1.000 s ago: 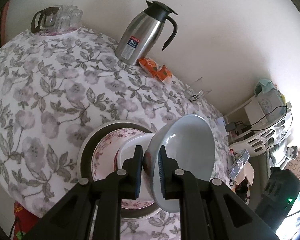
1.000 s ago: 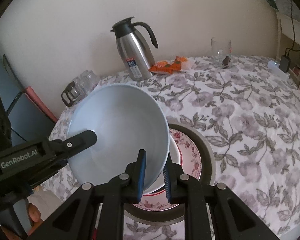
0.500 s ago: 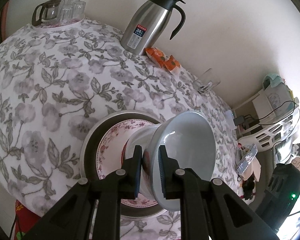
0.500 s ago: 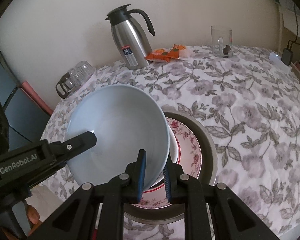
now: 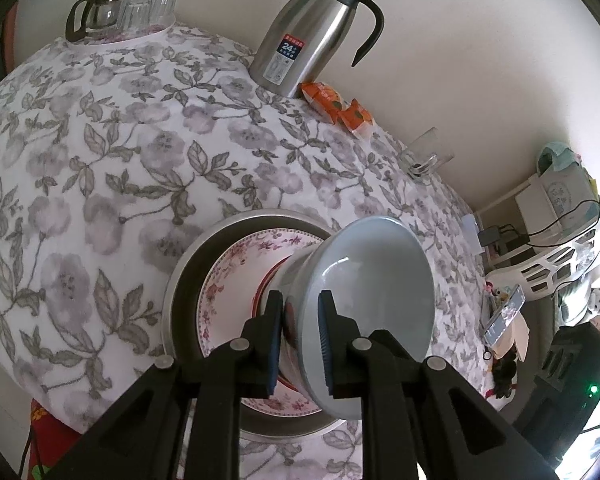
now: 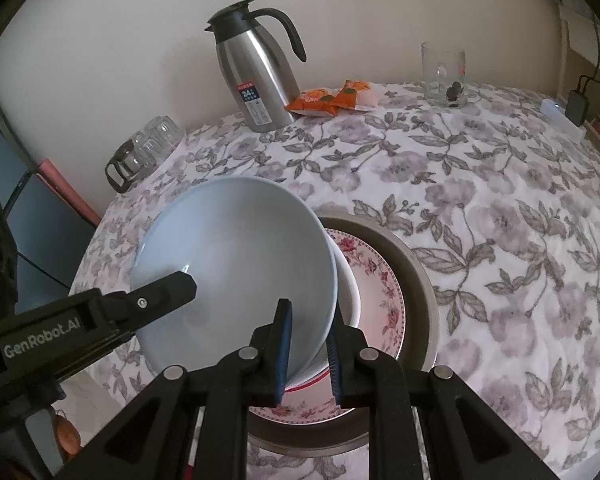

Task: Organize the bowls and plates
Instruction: 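Lower the large white bowl onto the MAX bowl stack with both grippers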

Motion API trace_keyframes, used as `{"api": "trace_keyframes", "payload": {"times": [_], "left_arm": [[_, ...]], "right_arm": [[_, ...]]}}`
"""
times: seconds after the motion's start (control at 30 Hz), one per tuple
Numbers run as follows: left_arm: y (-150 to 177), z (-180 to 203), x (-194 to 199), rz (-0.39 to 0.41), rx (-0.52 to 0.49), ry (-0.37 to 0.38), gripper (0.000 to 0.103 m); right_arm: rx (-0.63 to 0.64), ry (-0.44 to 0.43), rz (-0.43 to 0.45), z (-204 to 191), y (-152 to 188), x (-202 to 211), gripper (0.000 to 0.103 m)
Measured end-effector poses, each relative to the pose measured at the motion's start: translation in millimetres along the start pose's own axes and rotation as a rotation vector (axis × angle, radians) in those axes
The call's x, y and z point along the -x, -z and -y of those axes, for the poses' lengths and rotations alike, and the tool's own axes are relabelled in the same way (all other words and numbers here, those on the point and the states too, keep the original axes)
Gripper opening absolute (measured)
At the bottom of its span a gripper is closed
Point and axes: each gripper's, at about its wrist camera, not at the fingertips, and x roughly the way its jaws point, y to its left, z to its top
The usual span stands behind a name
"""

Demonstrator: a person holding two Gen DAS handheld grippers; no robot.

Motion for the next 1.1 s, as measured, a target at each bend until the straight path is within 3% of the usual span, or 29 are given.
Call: {"api": "trace_keyframes", "payload": {"times": [1.1], "left_arm": [[-0.8, -5.5, 4.6, 0.001, 0.030, 0.010, 0.021]], "right_arm": [[-0.033, -0.016, 0.011, 5.3, -2.3, 2.4, 0.019]]}}
